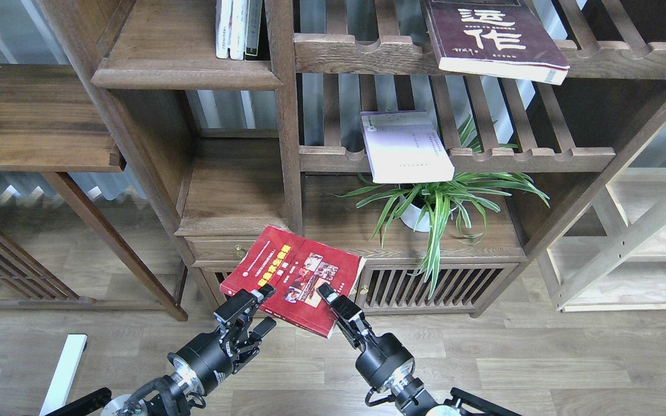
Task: Organize books on shelf
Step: 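Grasp the red book's edge with the left gripper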
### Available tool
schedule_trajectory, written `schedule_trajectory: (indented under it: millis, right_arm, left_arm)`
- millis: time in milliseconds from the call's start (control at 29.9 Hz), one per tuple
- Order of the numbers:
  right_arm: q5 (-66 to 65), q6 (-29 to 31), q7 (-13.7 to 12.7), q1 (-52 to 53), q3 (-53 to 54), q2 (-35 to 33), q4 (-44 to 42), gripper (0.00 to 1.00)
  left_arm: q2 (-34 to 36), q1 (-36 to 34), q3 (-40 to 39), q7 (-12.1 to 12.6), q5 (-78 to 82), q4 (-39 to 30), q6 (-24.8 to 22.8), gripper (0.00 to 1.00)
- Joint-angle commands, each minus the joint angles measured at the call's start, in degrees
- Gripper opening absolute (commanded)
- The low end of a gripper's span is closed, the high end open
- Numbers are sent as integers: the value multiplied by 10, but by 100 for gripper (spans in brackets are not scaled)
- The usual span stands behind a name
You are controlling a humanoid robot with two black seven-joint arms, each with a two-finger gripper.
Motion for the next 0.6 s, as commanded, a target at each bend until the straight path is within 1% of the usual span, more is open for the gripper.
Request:
schedule_trajectory:
  millis: [0, 67, 368, 502, 568]
  right_arm:
    - [0, 0, 0, 0, 0, 0, 0, 5]
    - [0, 0, 0, 0, 0, 0, 0, 5]
    - [-1, 0, 0, -2, 0, 0, 1, 5]
    - [-1, 0, 0, -2, 0, 0, 1, 5]
    - [-1, 0, 0, -3, 0, 0, 1, 5]
  left_arm:
    - [-9, -4, 0, 1, 3, 0, 0, 72]
    - [-12, -6, 0, 1, 7, 0, 0, 65]
    - [-15, -14, -4, 0, 35, 6, 0, 52]
    - [-15, -13, -12, -1, 33, 13, 0, 42]
    - [-16, -14, -14, -1, 34, 20, 0, 40]
